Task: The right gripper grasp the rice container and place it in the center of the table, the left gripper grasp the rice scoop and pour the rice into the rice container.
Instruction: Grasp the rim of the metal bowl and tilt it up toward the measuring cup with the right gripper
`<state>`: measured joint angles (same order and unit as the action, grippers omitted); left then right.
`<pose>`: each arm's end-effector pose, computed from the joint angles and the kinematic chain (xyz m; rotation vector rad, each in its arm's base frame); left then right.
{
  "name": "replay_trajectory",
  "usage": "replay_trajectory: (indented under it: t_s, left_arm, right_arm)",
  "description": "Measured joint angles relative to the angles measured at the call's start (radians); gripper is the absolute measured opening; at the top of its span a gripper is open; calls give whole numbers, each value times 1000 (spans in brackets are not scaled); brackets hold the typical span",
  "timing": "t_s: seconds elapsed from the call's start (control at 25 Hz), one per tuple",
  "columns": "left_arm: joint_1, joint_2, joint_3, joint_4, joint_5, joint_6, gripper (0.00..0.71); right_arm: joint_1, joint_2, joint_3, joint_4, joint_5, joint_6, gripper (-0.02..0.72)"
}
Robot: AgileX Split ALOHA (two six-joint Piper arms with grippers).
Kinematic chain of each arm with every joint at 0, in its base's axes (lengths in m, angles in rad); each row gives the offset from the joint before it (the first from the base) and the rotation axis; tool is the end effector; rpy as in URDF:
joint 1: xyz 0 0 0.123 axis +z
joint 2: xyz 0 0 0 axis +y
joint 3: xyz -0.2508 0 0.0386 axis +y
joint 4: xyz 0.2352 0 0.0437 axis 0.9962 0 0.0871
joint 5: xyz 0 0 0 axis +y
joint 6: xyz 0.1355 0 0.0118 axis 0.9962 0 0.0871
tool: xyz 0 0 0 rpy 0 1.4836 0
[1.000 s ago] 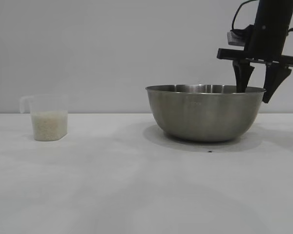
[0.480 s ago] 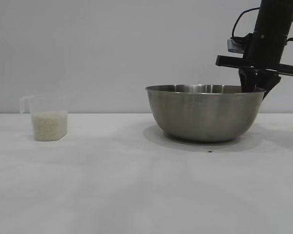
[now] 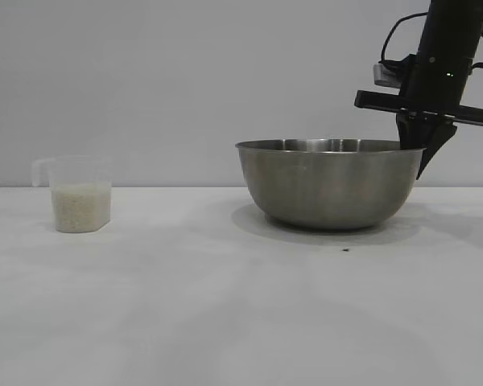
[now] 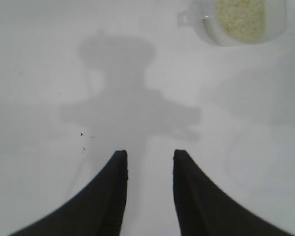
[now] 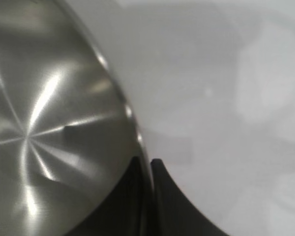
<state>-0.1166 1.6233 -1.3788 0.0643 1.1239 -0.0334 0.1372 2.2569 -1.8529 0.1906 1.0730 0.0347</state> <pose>0.3280 -0.0305 0.2268 0.1459 2.8440 0.0570 0.4400 0.0836 0.1086 -0.0393 2.9634 0.2831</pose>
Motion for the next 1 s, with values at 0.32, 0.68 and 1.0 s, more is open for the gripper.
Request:
replay_trajectory:
  t_s: [0.32, 0.68, 1.0]
  left_arm:
    - [0, 0, 0, 0, -2, 0, 210]
    - [0, 0, 0, 0, -6, 0, 210]
    - [0, 0, 0, -6, -10, 0, 210]
  right_arm:
    - [-2, -13, 2, 19, 9, -27, 0]
    - [-2, -55, 5, 47, 116, -77, 0]
    - [0, -85, 5, 134, 153, -120, 0]
